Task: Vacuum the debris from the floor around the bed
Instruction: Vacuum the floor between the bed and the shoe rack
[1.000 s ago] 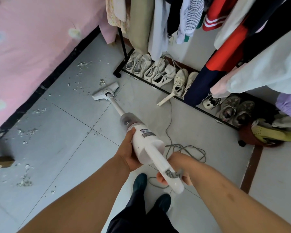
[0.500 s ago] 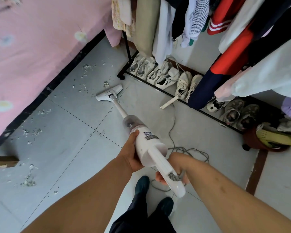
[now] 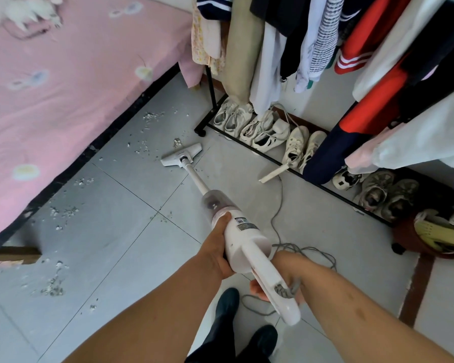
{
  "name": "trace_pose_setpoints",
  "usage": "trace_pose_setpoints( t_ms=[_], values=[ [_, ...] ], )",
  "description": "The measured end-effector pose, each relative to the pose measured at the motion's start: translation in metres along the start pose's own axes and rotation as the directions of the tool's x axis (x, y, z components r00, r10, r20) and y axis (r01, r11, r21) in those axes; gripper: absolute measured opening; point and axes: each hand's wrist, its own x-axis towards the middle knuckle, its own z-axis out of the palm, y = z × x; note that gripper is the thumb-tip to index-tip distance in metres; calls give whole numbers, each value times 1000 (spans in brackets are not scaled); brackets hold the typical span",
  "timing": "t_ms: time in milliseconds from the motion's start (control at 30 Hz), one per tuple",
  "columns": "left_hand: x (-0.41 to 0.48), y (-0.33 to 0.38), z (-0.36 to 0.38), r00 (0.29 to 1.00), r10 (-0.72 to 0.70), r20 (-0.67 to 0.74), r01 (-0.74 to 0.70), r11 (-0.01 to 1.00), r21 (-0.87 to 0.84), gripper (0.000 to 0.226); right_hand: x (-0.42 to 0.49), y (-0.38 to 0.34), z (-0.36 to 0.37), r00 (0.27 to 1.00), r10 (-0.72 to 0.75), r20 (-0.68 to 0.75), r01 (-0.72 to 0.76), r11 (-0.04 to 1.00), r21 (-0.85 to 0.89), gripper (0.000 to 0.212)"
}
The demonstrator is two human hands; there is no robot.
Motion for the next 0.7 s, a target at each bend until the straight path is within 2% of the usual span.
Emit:
trace_pose_setpoints(
  t_ms=[33, 67, 133, 200, 267, 367, 500, 600, 633, 700],
  values=[
    [1, -1, -1, 1000, 6, 2, -6, 1000, -9, 61, -3, -1, 2, 1000, 2, 2, -2, 999, -34, 8],
    [2, -3, -2, 1000, 13, 4, -13, 1000, -18, 61, -5, -1, 1, 1000, 16, -13, -16, 998, -61, 10],
    [5, -4, -4, 1000, 28, 8, -28, 999, -28, 59, -6, 0, -2, 999, 34, -25, -36, 997, -67, 38],
    [6, -5, -4, 999, 32, 13, -31, 999, -26, 58, -5, 1, -2, 999, 32, -38, -35, 996, -77, 47],
    [6, -6, -4, 999, 34, 15, -34, 999, -23, 57, -4, 3, 0, 999, 13, -36, -16, 996, -92, 42],
    [6, -6, -4, 999, 42, 16, -42, 999, -19, 55, -5, 1, 1, 992, -106, -61, 87, 962, -259, 15],
    [2, -3, -2, 999, 39, 7, -38, 999, -30, 56, -18, -8, -6, 967, -190, -169, 119, 925, -360, 17],
    [1, -1, -1, 999, 34, 1, -34, 999, -39, 59, -41, -21, -9, 940, -267, -214, 245, 962, -124, 33],
    [0, -1, -1, 1000, 29, -1, -29, 999, -38, 60, -50, -26, -9, 947, -272, -173, 255, 960, -112, 42],
    [-1, 0, -4, 1000, 25, -8, -25, 999, -24, 59, -65, -33, -8, 967, -249, -46, 236, 951, -201, 58]
  ],
)
